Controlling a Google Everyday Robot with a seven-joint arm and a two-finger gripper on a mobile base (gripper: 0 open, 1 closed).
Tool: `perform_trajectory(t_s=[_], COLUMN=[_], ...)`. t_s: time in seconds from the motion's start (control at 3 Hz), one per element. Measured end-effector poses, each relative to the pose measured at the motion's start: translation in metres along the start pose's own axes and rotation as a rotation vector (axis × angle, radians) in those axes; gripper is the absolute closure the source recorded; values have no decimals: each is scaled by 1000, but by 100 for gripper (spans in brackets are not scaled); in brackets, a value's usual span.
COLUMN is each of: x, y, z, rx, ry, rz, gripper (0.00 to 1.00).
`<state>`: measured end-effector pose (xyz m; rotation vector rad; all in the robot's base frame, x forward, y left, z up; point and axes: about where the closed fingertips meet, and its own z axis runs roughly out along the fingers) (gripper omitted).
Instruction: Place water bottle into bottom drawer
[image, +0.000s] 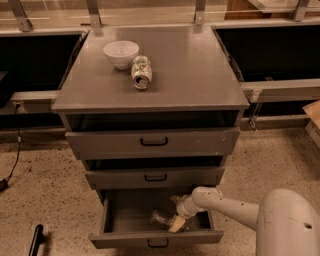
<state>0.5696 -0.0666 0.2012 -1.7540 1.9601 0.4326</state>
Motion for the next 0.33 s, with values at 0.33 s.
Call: perform_trajectory(t_s=[0.33], x=[0], y=[0], z=[0], rx=[0], ry=[0], rz=[0], gripper=[0])
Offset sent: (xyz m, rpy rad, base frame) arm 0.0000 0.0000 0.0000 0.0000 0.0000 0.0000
